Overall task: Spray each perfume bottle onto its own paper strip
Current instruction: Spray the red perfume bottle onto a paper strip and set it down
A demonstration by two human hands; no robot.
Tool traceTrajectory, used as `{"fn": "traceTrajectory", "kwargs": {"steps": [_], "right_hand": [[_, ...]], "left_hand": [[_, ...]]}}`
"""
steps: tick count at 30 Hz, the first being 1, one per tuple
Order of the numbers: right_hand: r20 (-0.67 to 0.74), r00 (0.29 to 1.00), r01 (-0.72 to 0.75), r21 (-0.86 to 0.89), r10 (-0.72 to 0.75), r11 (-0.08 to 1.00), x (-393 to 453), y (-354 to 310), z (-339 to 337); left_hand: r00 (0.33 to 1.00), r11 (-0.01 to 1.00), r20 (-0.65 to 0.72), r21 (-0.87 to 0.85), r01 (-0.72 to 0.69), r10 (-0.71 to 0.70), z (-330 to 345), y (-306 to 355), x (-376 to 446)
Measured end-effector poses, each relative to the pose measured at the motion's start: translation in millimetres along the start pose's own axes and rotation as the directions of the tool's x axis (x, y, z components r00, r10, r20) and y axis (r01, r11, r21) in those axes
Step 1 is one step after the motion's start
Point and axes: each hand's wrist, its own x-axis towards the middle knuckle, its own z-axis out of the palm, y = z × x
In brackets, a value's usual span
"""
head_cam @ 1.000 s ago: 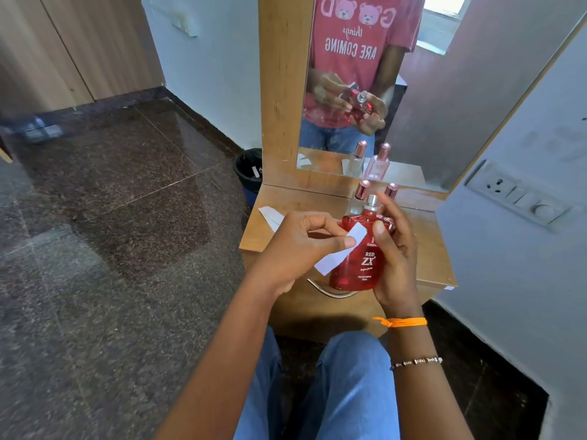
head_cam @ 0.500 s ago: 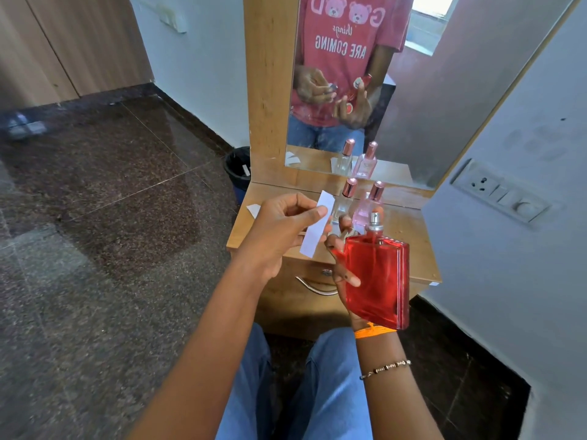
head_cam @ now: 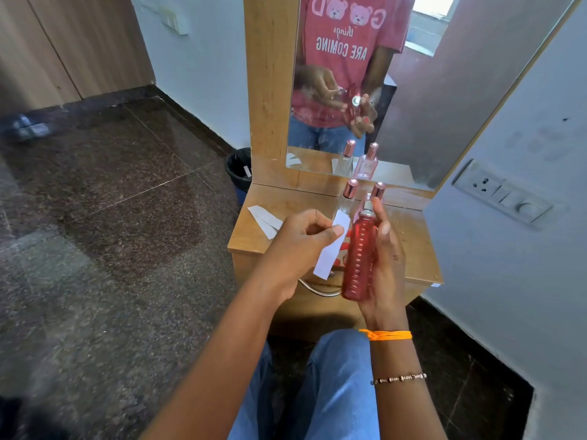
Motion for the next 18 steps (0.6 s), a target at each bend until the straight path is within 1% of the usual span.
{"fn": "traceTrajectory", "kwargs": {"steps": [2,3,5,8,11,13,16,18], "right_hand": [[-0.100,0.987,0.097,-0.223,-0.122,0.970,2.3,-0.9,3.6],[-0.127,0.976,0.133,-0.306,-0.179,0.943,3.2,-1.0,5.7],[-0.121,0.961,0.181,-0.408,-0.249,0.895,3.8,-0.4,8.2],[-0.078,0.957,0.212,-0.465,-0.279,0.860,3.3,-4.4,11.2],[-0.034,0.970,0.174,-0.588,-0.239,0.790,5.7,-5.2,13.3],[-0.031,0.979,0.138,-0.620,-0.200,0.772,7.7,-4.9,13.2],[-0.017,0.985,0.132,-0.554,-0.169,0.822,8.9,-7.0,9.6],[0.014,0.987,0.142,-0.535,-0.160,0.833,8.9,-6.7,6.0]], "left_hand": [[0.998,1.000,-0.058,-0.019,-0.012,0.011,7.4,-3.8,-1.1],[0.996,0.999,-0.087,-0.040,-0.016,0.013,10.5,-5.3,-1.1],[0.991,0.997,-0.129,-0.070,-0.028,0.018,13.9,-6.7,-0.5],[0.988,0.994,-0.147,-0.098,-0.053,0.038,15.5,-6.3,1.9],[0.990,0.992,-0.135,-0.114,-0.048,0.033,15.3,-6.2,4.5],[0.993,0.992,-0.116,-0.123,-0.025,0.011,13.4,-7.0,6.0],[0.996,0.983,-0.067,-0.176,0.041,-0.053,8.0,-7.4,7.8],[0.995,0.980,-0.063,-0.189,0.069,-0.082,3.2,-6.3,10.0]]}}
